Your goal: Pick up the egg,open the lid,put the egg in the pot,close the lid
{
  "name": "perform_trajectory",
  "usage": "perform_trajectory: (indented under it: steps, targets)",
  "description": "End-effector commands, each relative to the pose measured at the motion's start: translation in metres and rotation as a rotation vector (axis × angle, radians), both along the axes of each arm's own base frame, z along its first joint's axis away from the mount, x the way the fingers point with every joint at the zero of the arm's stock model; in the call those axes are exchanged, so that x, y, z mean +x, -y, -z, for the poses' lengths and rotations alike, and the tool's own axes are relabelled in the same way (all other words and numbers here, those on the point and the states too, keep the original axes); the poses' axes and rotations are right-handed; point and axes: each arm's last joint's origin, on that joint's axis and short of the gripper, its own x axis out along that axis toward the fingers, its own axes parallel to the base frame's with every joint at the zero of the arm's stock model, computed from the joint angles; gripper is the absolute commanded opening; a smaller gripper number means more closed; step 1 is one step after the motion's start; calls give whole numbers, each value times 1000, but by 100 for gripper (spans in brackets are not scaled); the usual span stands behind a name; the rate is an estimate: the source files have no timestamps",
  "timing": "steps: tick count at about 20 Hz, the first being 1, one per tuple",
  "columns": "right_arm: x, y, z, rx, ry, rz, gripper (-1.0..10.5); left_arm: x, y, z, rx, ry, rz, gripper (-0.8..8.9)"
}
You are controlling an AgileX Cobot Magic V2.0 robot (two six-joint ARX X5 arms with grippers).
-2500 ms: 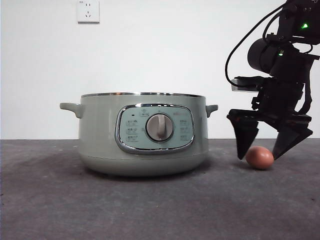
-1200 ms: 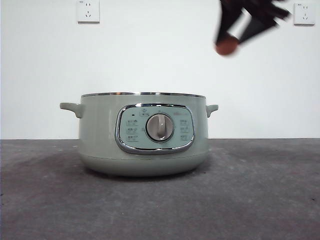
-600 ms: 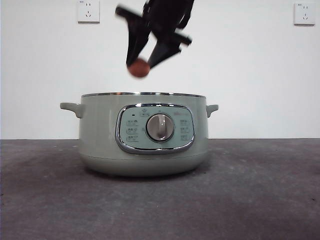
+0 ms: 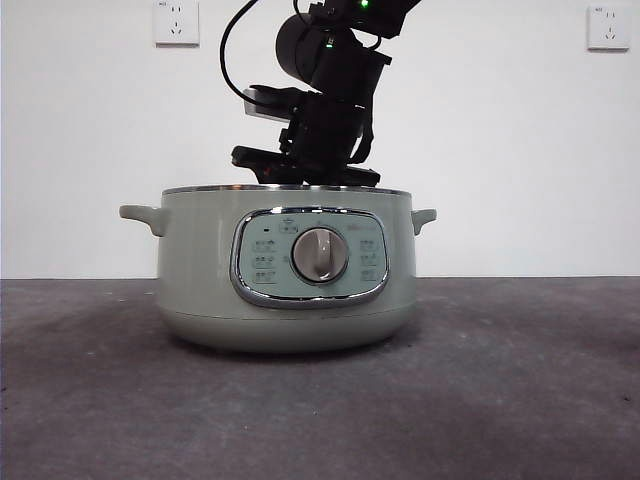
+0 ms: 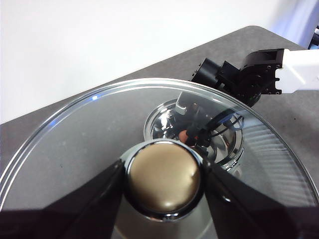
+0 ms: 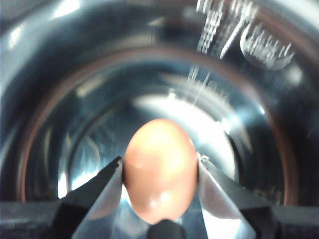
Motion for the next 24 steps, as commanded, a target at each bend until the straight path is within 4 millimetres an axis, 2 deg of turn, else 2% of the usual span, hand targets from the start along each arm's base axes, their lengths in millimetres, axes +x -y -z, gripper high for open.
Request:
perform_trajectory:
  steps: [1, 7, 8, 9, 10, 12, 14, 18, 21, 24]
  targets:
    - [2, -2, 14, -37, -32, -15, -12, -5, -1, -3, -16, 32, 4, -7]
    - [0, -2, 21, -57, -71, -21, 13, -5, -1, -3, -16, 32, 5, -7]
    - [0, -2, 20, -57, -70, -21, 107, -5, -1, -3, -16, 32, 5, -7]
    - [0, -1, 20, -56, -69, -21, 277, -5, -1, -3, -16, 31, 4, -7]
    - [0, -2, 17, -52, -65, -20, 377, -5, -1, -3, -16, 30, 4, -7]
    - [1, -2, 5, -26, -44, -21, 415, -5, -1, -3, -16, 30, 5, -7]
    - [-1, -1, -20, 26, -15, -25, 415, -5, -1, -3, -16, 30, 4, -7]
    - [-23, 15, -94, 103, 73, -11, 409, -2, 0, -3, -15, 24, 7, -7]
    - [-57, 43, -160, 166, 217, 17, 409, 7, 5, -3, -8, 9, 50, -7]
    - [-97, 76, -204, 166, 277, 31, 408, 25, 14, -1, -6, 4, 90, -6]
